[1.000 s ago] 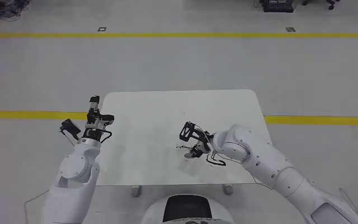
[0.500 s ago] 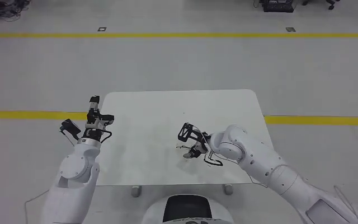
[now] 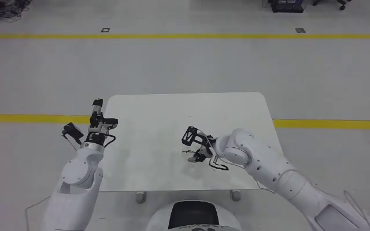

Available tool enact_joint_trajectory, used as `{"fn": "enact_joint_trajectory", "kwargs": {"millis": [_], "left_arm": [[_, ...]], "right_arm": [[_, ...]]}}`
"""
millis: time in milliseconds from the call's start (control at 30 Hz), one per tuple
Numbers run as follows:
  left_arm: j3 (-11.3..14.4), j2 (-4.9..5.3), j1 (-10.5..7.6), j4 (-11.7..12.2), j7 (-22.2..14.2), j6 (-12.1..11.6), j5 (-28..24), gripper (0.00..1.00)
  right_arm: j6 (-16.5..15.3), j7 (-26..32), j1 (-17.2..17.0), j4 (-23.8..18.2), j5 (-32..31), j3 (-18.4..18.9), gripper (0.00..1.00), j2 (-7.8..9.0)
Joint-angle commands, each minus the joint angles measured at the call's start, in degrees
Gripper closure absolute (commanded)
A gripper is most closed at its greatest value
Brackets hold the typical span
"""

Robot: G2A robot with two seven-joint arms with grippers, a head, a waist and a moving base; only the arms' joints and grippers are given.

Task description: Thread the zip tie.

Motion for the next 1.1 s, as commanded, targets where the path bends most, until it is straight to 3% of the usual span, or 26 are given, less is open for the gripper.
{"fn": "enact_joint_trajectory", "kwargs": {"millis": [0,233,600,900,1067], "left_arm": [[0.0,0.00,0.00,0.0,0.0,0.0,0.0,0.00],[0.0,0.00,0.00,0.0,0.0,0.0,0.0,0.00],[0.0,0.00,0.00,0.0,0.0,0.0,0.0,0.00],[0.0,0.00,0.00,0.0,0.0,0.0,0.0,0.00],[0.0,0.00,0.00,0.0,0.0,0.0,0.0,0.00]], "right_arm": [[-0.6,0.9,1.2,2.7,1.8,-0.5,0.00,-0.57],[-0.6,2.4,5.0,8.8,7.4,-4.0,0.00,-2.77],[-0.6,2.3,4.9,8.9,7.0,-4.4,0.00,-2.84],[-0.6,2.3,8.1,14.4,8.7,-7.9,0.00,-5.09],[-0.6,2.3,8.1,14.4,8.7,-7.9,0.00,-5.09]]}}
